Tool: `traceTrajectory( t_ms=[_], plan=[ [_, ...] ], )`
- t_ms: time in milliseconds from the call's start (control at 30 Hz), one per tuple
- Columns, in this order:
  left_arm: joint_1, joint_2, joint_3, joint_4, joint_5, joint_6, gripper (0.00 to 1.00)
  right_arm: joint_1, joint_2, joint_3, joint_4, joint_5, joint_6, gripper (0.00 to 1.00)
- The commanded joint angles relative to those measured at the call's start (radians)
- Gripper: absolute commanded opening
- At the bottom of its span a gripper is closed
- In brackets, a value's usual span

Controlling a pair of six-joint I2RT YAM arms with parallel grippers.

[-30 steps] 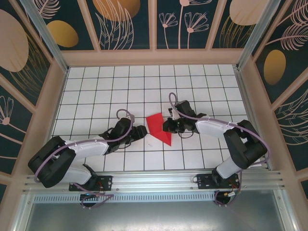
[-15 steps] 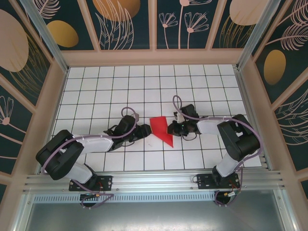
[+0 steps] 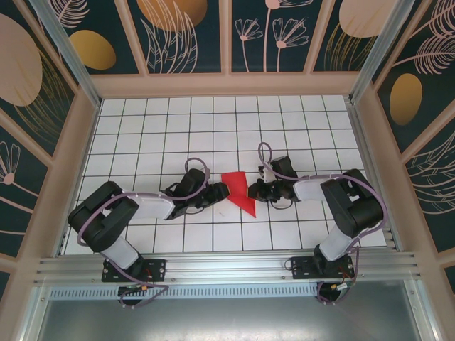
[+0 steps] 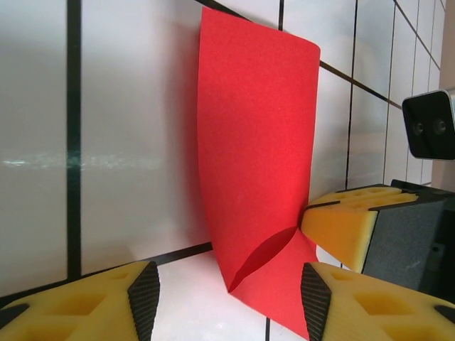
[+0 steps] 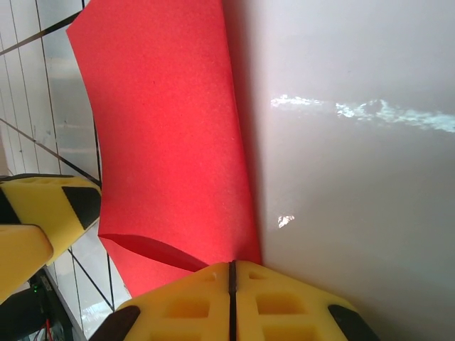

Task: Fold a paper plane with a square sheet of paper (pick it up from the middle)
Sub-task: Fold the wing for the fifth time at the center of the table.

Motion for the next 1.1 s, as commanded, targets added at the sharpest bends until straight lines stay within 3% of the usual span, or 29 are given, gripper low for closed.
traceTrajectory(
  t_ms=[0,633,800,933,1067],
  plan=[
    [-0.002,0.038,0.024,0.088,0.041,-0.050,0.54,-0.012,0.025,-0.029,0.017,-0.007,0.004,0.10],
    [-0.008,0.125,0.079,0.180,0.106,-0.080,0.40,-0.026,0.041,-0.046,0.071,-0.039,0.010,0.10],
    [-0.009,0.147,0.083,0.222,0.117,-0.083,0.28,-0.028,0.024,-0.043,0.072,-0.042,0.001,0.12],
    [-0.009,0.145,0.084,0.231,0.102,-0.083,0.11,-0.028,-0.006,-0.035,0.056,-0.032,-0.014,0.15],
    [-0.007,0.120,0.081,0.202,0.060,-0.088,0.00,-0.026,-0.102,-0.046,0.032,0.029,-0.030,0.23]
  ],
)
